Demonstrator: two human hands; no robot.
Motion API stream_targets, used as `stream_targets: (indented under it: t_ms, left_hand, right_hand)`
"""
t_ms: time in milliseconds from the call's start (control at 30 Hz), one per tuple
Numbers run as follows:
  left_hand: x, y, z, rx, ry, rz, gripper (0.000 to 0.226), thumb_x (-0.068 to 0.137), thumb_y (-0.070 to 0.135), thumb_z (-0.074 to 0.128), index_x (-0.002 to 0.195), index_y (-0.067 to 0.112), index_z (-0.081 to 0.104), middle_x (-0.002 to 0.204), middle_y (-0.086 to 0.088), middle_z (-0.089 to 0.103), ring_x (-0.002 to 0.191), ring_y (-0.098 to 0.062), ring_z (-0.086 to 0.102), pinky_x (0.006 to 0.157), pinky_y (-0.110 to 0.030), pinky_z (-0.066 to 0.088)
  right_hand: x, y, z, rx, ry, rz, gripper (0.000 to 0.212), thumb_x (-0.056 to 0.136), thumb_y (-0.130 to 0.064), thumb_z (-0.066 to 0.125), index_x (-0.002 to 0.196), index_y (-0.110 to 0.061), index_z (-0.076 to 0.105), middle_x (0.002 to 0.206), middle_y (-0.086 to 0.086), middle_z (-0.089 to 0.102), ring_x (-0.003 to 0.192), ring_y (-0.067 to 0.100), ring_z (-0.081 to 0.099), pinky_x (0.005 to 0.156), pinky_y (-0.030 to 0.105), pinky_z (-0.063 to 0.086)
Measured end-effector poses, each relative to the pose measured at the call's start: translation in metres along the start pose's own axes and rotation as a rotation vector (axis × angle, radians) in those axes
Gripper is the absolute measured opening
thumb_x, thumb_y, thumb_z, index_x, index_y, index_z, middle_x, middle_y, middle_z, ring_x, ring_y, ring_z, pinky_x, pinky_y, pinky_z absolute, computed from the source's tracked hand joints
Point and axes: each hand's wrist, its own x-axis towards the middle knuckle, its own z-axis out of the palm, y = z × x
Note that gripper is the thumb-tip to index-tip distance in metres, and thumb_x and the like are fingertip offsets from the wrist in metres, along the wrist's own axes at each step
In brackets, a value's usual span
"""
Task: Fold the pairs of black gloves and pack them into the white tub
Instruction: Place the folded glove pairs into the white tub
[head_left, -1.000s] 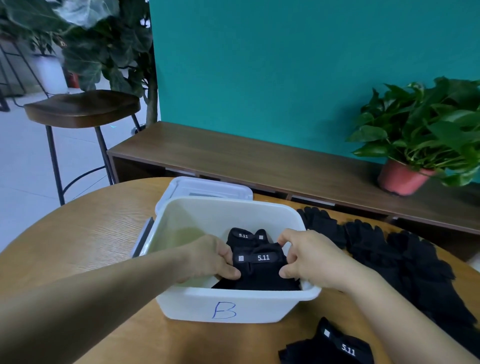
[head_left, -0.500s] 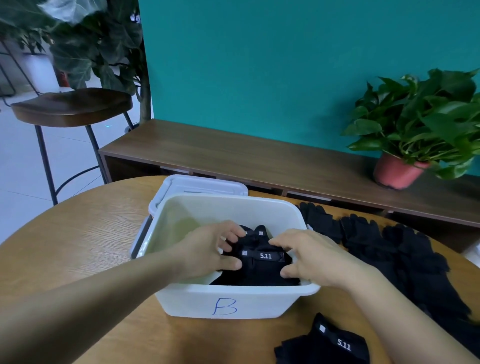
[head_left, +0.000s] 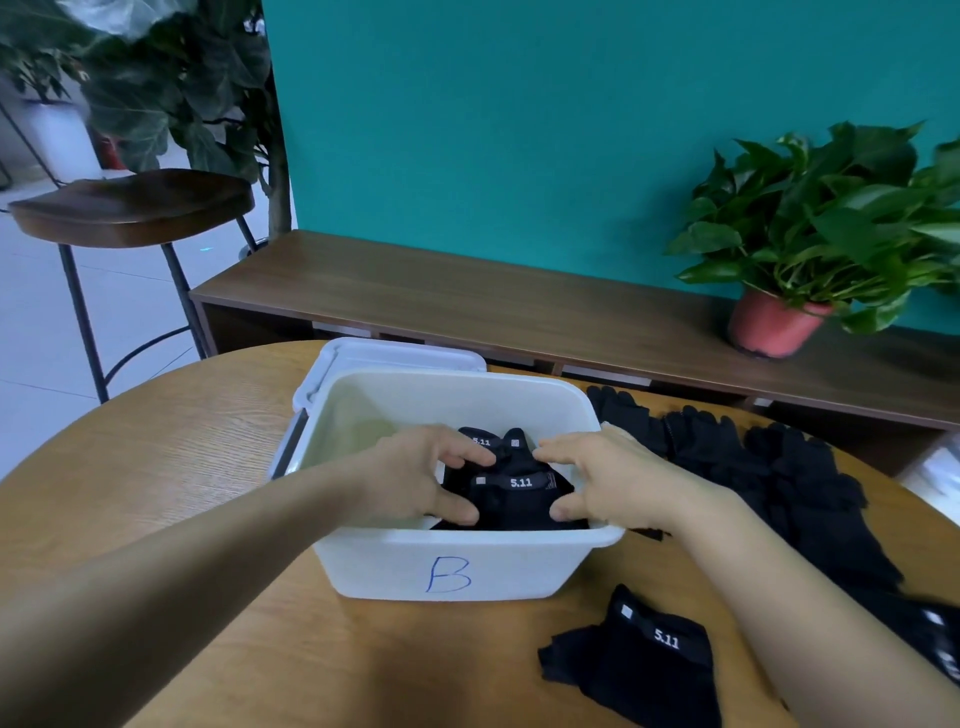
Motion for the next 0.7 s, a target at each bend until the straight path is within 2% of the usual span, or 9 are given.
stream_targets:
  t_ms: [67, 100, 267, 333, 400, 500, 567, 633, 700]
  left_hand:
    - [-0.003, 0.007, -0.002, -0.041, 0.009, 0.024, 0.052, 0.080, 0.021, 0.083, 0.122, 0.044, 0.060, 0.115, 0.024, 0.057, 0.113, 0.012, 0.050, 0.083, -0.005, 0.040]
    - [-0.005, 0.012, -0.001, -0.046, 0.012, 0.039, 0.051, 0.082, 0.020, 0.081, 0.124, 0.041, 0.060, 0.113, 0.024, 0.058, 0.111, 0.012, 0.050, 0.079, -0.003, 0.040]
    - [-0.022, 0.038, 0.012, -0.113, 0.096, 0.138, 0.043, 0.089, 0.017, 0.074, 0.129, 0.026, 0.063, 0.111, 0.022, 0.062, 0.110, 0.004, 0.056, 0.075, 0.003, 0.040]
    - [-0.032, 0.051, 0.019, -0.137, 0.183, 0.193, 0.036, 0.091, 0.015, 0.071, 0.127, 0.021, 0.065, 0.113, 0.016, 0.064, 0.107, 0.002, 0.057, 0.080, -0.001, 0.044]
    - [-0.042, 0.062, 0.033, -0.155, 0.292, 0.259, 0.029, 0.093, 0.014, 0.069, 0.121, 0.021, 0.068, 0.113, 0.012, 0.067, 0.108, -0.003, 0.061, 0.089, -0.012, 0.048]
    - [-0.060, 0.078, 0.065, -0.245, 0.383, 0.373, 0.024, 0.094, 0.012, 0.066, 0.103, 0.034, 0.070, 0.105, 0.017, 0.070, 0.100, -0.001, 0.065, 0.091, -0.020, 0.051]
    - [-0.069, 0.087, 0.092, -0.267, 0.344, 0.437, 0.027, 0.095, 0.011, 0.064, 0.099, 0.038, 0.069, 0.100, 0.022, 0.070, 0.098, 0.007, 0.064, 0.090, -0.013, 0.048]
    - [-0.070, 0.088, 0.121, -0.245, 0.254, 0.427, 0.024, 0.095, 0.012, 0.062, 0.108, 0.029, 0.072, 0.106, 0.018, 0.071, 0.098, 0.009, 0.062, 0.086, -0.008, 0.045]
    - [-0.062, 0.080, 0.149, -0.211, 0.166, 0.374, 0.027, 0.096, 0.011, 0.061, 0.121, 0.018, 0.070, 0.117, 0.008, 0.070, 0.101, 0.007, 0.061, 0.093, -0.009, 0.045]
  right_hand:
    - [-0.004, 0.004, 0.001, 0.050, 0.040, 0.017, 0.061, 0.090, -0.030, 0.069, 0.146, -0.033, 0.044, 0.145, -0.004, 0.048, 0.145, 0.026, 0.018, 0.115, 0.043, 0.023]
    - [-0.008, 0.006, 0.002, 0.061, 0.067, 0.018, 0.063, 0.089, -0.031, 0.070, 0.146, -0.034, 0.044, 0.147, -0.004, 0.047, 0.146, 0.024, 0.020, 0.114, 0.043, 0.028]
    - [-0.039, 0.010, 0.005, 0.134, 0.205, -0.010, 0.053, 0.088, -0.027, 0.070, 0.138, -0.032, 0.054, 0.138, -0.002, 0.056, 0.124, 0.019, 0.054, 0.104, 0.038, 0.046]
    - [-0.056, 0.012, 0.008, 0.206, 0.320, -0.025, 0.045, 0.090, -0.025, 0.068, 0.134, -0.028, 0.059, 0.138, -0.005, 0.056, 0.125, 0.014, 0.053, 0.105, 0.034, 0.043]
    - [-0.076, 0.017, 0.016, 0.306, 0.439, -0.029, 0.036, 0.092, -0.021, 0.067, 0.128, -0.023, 0.065, 0.132, -0.011, 0.059, 0.125, 0.007, 0.052, 0.106, 0.028, 0.039]
    - [-0.104, 0.028, 0.041, 0.449, 0.570, 0.005, 0.029, 0.092, -0.014, 0.067, 0.120, -0.020, 0.070, 0.118, -0.012, 0.067, 0.114, 0.003, 0.058, 0.103, 0.024, 0.042]
    - [-0.117, 0.040, 0.066, 0.514, 0.602, 0.075, 0.032, 0.092, -0.013, 0.067, 0.123, -0.019, 0.068, 0.122, -0.007, 0.067, 0.114, 0.006, 0.059, 0.102, 0.024, 0.044]
    - [-0.126, 0.052, 0.092, 0.549, 0.586, 0.157, 0.035, 0.094, -0.015, 0.064, 0.129, -0.020, 0.064, 0.128, -0.004, 0.064, 0.115, 0.013, 0.060, 0.094, 0.018, 0.045]
    - [-0.130, 0.062, 0.118, 0.526, 0.562, 0.221, 0.038, 0.096, -0.017, 0.061, 0.135, -0.021, 0.059, 0.136, -0.002, 0.059, 0.123, 0.018, 0.056, 0.094, 0.018, 0.043]
